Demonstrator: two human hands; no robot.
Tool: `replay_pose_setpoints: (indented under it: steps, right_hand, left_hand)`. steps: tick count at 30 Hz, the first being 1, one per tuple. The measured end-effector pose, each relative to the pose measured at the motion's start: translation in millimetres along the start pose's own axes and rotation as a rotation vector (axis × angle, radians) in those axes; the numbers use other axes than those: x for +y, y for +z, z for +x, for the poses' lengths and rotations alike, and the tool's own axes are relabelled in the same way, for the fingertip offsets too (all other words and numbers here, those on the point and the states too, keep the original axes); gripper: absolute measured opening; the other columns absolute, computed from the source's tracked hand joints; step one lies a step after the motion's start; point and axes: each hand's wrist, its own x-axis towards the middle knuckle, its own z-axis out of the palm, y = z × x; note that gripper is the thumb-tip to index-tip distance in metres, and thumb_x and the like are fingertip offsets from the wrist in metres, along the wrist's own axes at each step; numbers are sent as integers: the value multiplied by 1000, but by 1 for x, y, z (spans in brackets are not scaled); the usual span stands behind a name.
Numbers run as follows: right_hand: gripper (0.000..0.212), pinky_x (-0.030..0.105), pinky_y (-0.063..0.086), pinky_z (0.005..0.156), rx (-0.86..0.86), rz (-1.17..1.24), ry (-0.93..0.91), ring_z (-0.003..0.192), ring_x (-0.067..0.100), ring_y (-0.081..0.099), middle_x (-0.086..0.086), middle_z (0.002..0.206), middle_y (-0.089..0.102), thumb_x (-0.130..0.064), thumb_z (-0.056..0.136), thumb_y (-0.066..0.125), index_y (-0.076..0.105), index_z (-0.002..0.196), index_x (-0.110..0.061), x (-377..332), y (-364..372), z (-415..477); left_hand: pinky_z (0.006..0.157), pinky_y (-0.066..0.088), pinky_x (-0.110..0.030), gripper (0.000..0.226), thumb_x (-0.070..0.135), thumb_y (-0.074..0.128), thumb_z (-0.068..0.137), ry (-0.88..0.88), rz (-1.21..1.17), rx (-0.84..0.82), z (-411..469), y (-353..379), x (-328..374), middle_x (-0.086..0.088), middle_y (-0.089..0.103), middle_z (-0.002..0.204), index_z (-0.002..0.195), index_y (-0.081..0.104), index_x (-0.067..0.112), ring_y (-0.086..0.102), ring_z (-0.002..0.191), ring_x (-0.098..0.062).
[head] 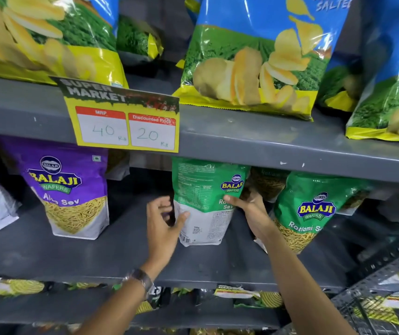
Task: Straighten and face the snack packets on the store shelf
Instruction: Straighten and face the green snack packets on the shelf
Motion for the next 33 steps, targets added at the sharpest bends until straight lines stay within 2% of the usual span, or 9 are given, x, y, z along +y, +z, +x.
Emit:
replay_pose_setpoints:
  steps: [5,11,15,17,22,26,28,30,33]
  right_hand:
    - [51,35,55,86,20,-18,-26,94,25,69,16,102,72,1,58,80,61,106,1,-2,4,-6]
    - [70,25,55,80,-7,13,-51,101,20,68,15,115,68,-2,59,79,48,122,-2,-1,4,-28]
    - [59,25,53,85,-60,69,-2,110,19,64,8,117,68,-19,66,76,54,119,-9,-4,0,-45]
    - [44,28,50,87,-86,68,7,107,19,63,4,111,69,-30,71,74,58,109,-12,-4,-1,-53]
    - [65,25,51,82,-121,22,37,100,16,64,5,106,67,-67,61,68,58,96,-13,0,5,-58]
    - [37,21,51,76,-70,-12,22,87,8,68,6,95,72,-40,75,70,56,92,-10,-4,8,-52]
    - [25,18,51,71,119,-39,-39,75,5,66,10,87,67,-7,76,73,52,87,-13,-4,9,-41]
    - [40,15,53,69,255,-80,-66,82,10,62,6,94,61,4,69,76,51,97,-11,-1,6,-26]
    - [76,24,53,88,170,-80,-13,107,17,60,6,117,61,-6,59,86,45,123,-5,3,-2,-12]
  left_hand:
    - [77,46,-13,51,26,81,68,-81,-61,-229,-54,26,-8,5,61,103,104,47,31,61,96,-9]
    - [93,27,3,92,28,80,59,7,31,-303,-60,38,-4,12,37,121,133,26,30,38,116,7]
    - [93,21,7,112,27,86,51,9,-2,-346,-51,43,-2,10,29,129,140,18,24,21,118,27]
    - [97,18,6,121,43,84,44,-14,-9,-351,-45,47,-2,4,24,136,142,16,22,23,126,13]
    - [108,32,-23,137,59,83,32,-142,-66,-365,-28,52,-8,3,31,142,145,15,21,35,132,-9]
    - [76,44,-5,100,49,82,34,-220,-44,-312,-9,47,-7,16,54,108,116,31,25,57,98,-7]
    - [81,48,-19,92,55,77,34,-220,10,-333,3,40,-7,8,58,106,111,36,26,60,98,-16]
    - [95,45,-32,91,60,74,37,-151,85,-399,14,30,-10,0,55,115,116,45,25,56,108,-17]
    - [104,31,-23,94,64,67,42,-49,231,-525,35,13,-11,-5,38,115,119,57,13,40,113,-12]
